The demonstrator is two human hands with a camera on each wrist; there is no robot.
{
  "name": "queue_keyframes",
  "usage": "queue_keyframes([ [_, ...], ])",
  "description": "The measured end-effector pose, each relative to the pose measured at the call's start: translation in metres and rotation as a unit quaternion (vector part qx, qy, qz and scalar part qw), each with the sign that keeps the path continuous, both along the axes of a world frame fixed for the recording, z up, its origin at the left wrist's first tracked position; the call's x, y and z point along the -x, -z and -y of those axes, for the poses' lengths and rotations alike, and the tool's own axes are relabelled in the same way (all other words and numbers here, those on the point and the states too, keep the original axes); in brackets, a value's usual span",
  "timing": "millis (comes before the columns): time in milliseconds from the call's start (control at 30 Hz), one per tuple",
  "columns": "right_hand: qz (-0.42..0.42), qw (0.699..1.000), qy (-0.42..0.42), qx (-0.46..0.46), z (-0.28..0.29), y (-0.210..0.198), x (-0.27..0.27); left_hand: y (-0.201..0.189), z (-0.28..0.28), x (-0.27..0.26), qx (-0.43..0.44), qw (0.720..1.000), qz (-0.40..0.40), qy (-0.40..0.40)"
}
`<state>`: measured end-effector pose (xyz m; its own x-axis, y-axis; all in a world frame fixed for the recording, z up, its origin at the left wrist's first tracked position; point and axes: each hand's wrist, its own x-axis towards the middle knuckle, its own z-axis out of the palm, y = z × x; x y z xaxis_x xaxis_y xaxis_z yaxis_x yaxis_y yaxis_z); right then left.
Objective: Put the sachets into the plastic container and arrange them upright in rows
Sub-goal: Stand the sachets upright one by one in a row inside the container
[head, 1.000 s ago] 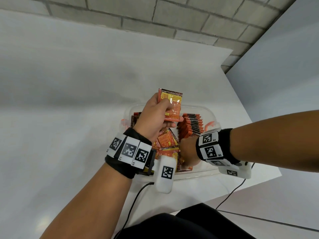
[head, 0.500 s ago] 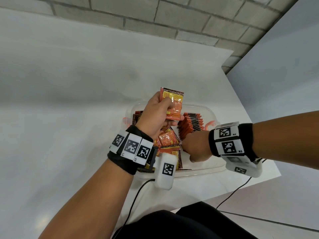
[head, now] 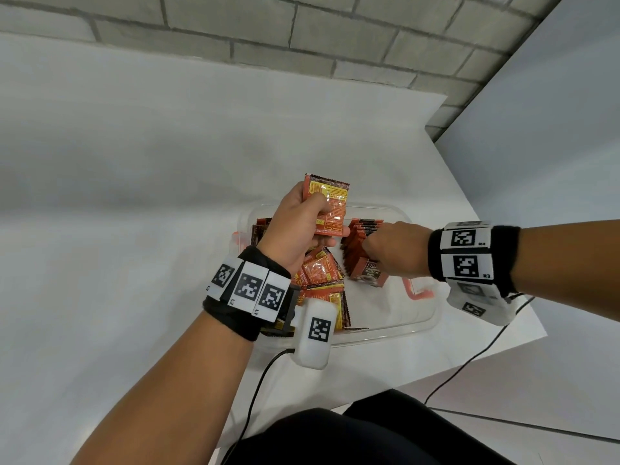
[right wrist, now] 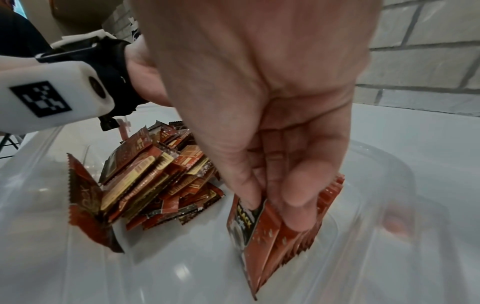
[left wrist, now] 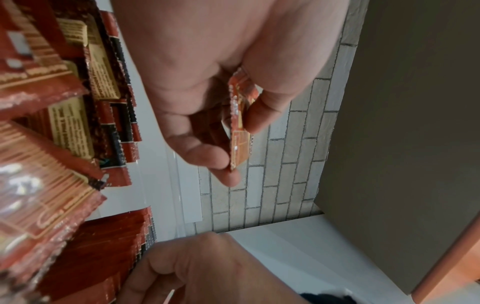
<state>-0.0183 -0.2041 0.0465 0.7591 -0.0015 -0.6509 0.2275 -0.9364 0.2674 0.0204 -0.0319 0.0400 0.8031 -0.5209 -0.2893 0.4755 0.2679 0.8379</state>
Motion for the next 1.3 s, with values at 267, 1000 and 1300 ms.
queue_keyframes([
  [267,0.017,1.000,-0.016,0.018,0.001,0.001,0.002,0.000,0.001,0.000,-0.007,1.000,0.001,0.003],
  [1000,0.062,0.998,0.017,-0.014,0.004,-0.018,-0.004,0.008,0.004,-0.002,-0.020,1.000,0.003,-0.007],
  [1300,0.204,0.900,0.187,-0.336,0.019,-0.052,-0.007,0.003,0.012,0.003,-0.067,0.996,0.058,0.017],
])
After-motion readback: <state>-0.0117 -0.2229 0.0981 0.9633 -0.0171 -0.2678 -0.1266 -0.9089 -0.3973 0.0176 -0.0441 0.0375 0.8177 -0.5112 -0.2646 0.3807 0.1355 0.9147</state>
